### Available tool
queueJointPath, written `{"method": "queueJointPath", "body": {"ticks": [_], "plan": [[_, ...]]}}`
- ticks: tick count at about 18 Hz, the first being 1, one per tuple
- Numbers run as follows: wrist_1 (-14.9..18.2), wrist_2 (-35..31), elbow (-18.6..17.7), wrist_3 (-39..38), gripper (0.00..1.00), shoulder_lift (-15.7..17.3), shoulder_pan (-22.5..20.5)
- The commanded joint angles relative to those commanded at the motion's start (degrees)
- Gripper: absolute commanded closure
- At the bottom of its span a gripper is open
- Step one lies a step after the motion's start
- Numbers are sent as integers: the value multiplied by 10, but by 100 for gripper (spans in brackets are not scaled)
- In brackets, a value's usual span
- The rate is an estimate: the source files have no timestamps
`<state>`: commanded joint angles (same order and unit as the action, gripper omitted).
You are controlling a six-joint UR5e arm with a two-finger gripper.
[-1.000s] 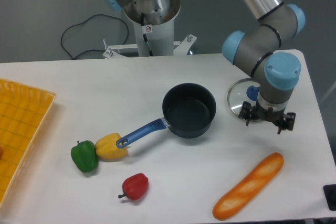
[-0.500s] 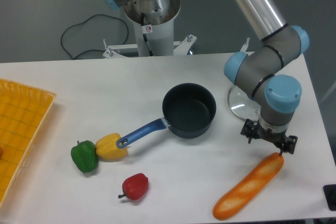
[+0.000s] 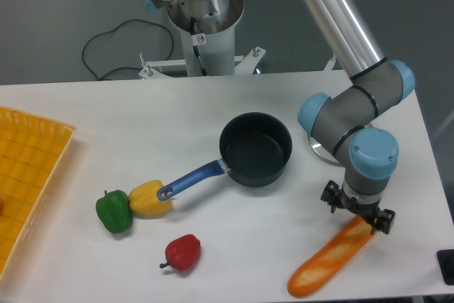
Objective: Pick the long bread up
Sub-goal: 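Lower the gripper onto the baguette's end and close it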
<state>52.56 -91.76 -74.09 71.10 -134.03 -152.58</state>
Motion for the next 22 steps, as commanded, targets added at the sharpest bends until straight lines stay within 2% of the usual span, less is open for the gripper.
{"method": "queueJointPath", "body": {"ticks": [4,8,10,16,19,22], "plan": [[-1,-1,0,1,0,-6,3],[-21,-1,-1,1,1,-15,4],[-21,-1,-3,10,8,-15,4],[-20,-1,-7,15,43,-14,4],[-20,-1,-9,21,50,-11,4],[-19,0,-11,23,62,-7,4]]}}
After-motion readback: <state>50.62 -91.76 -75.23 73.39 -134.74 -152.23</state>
